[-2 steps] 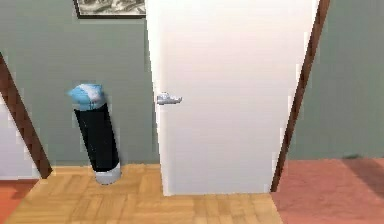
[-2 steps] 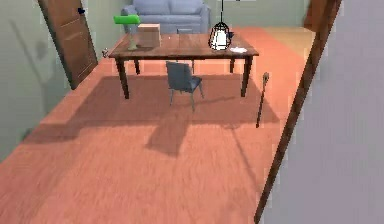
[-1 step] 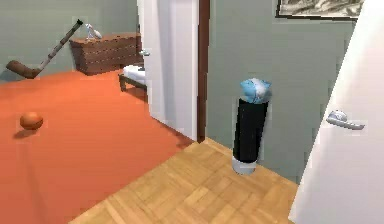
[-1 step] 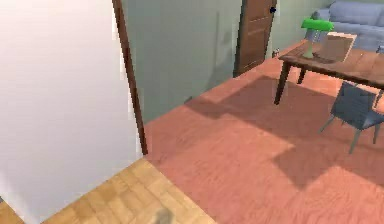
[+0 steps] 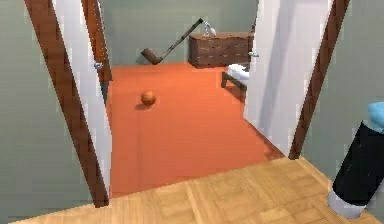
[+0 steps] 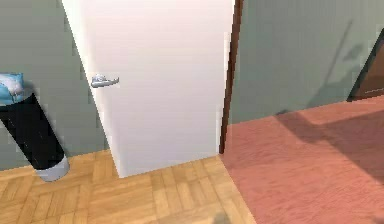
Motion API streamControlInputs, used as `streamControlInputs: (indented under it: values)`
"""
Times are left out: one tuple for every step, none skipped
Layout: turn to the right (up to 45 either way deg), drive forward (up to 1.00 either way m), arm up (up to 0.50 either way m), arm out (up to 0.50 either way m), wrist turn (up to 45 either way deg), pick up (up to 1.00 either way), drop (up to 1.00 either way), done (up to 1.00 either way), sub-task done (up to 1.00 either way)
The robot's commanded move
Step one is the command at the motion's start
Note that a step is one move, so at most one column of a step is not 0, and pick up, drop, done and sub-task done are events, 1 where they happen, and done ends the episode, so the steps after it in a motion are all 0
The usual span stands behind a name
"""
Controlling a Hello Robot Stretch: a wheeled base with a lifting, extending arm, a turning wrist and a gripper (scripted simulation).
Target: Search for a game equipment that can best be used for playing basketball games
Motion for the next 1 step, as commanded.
streamControlInputs:
  values:
    - [-3.0, 0.00, 0.00, 0.00, 0.0, 0.00, 0.00, 0.00, 0.00]
